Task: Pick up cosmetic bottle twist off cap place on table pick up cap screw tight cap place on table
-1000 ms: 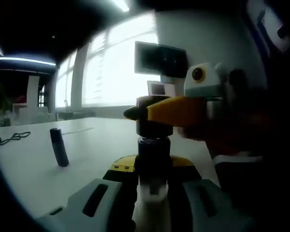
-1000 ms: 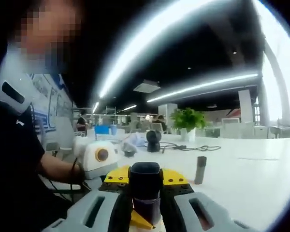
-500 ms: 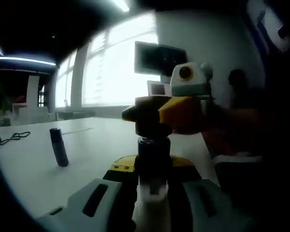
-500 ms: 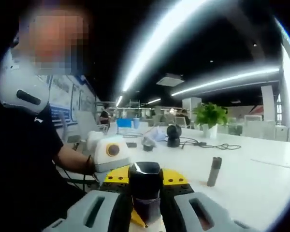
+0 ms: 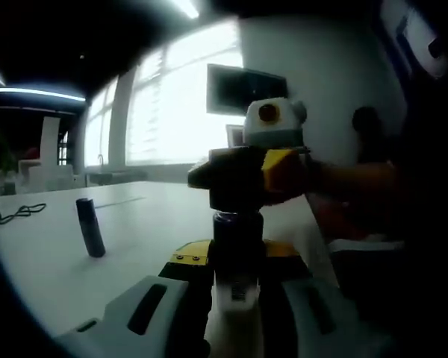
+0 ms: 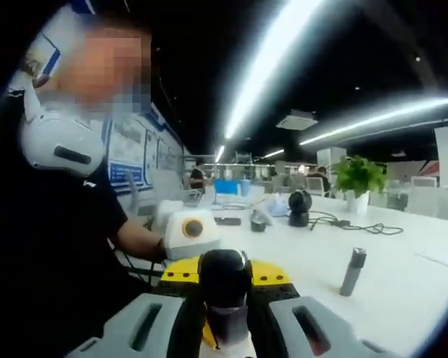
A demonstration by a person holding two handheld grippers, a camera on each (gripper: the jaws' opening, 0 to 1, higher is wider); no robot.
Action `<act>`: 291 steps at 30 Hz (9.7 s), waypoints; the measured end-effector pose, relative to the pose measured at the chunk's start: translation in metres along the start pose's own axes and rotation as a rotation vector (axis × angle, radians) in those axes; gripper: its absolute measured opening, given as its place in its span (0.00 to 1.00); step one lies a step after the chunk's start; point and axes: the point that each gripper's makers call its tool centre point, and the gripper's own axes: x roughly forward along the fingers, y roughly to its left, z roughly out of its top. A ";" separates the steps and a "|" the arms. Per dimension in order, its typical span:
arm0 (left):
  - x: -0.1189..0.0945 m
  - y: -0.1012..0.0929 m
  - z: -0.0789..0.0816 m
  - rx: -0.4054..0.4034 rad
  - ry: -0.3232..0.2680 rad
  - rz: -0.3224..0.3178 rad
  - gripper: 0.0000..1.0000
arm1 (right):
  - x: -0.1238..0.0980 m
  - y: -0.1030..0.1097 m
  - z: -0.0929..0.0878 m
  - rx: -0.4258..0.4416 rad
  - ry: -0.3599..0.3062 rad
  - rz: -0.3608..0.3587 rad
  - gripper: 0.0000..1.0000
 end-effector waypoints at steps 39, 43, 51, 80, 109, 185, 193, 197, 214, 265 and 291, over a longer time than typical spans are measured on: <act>-0.001 -0.008 0.001 -0.006 -0.006 -0.116 0.13 | 0.004 0.022 0.000 -0.048 0.028 0.337 0.16; -0.001 -0.009 0.001 -0.007 -0.006 -0.117 0.13 | 0.004 0.023 0.000 -0.061 0.030 0.336 0.16; -0.001 -0.009 0.000 -0.011 -0.006 -0.121 0.13 | 0.004 0.022 0.000 -0.049 0.025 0.350 0.15; -0.001 -0.009 0.001 -0.013 -0.007 -0.124 0.13 | 0.008 0.024 0.002 -0.010 -0.005 0.381 0.15; -0.002 -0.012 0.000 -0.011 -0.004 -0.119 0.13 | 0.007 0.017 0.007 0.053 -0.032 0.282 0.35; -0.001 0.012 -0.001 -0.011 0.009 0.087 0.13 | -0.009 -0.022 -0.001 0.021 -0.024 -1.012 0.18; -0.001 0.012 -0.002 -0.007 0.008 0.084 0.13 | -0.014 -0.025 -0.002 0.019 -0.034 -0.985 0.16; -0.003 0.011 -0.002 -0.010 0.007 0.071 0.13 | -0.009 -0.022 -0.001 0.024 -0.038 -0.895 0.16; -0.008 0.003 -0.002 -0.020 0.013 -0.062 0.13 | 0.004 -0.010 0.001 0.002 -0.016 -0.635 0.15; -0.009 -0.003 0.000 0.007 -0.010 -0.115 0.13 | 0.020 0.021 0.012 -0.024 -0.030 0.131 0.16; -0.008 -0.003 0.000 0.004 -0.010 -0.117 0.13 | 0.010 0.016 0.028 -0.008 -0.107 0.109 0.16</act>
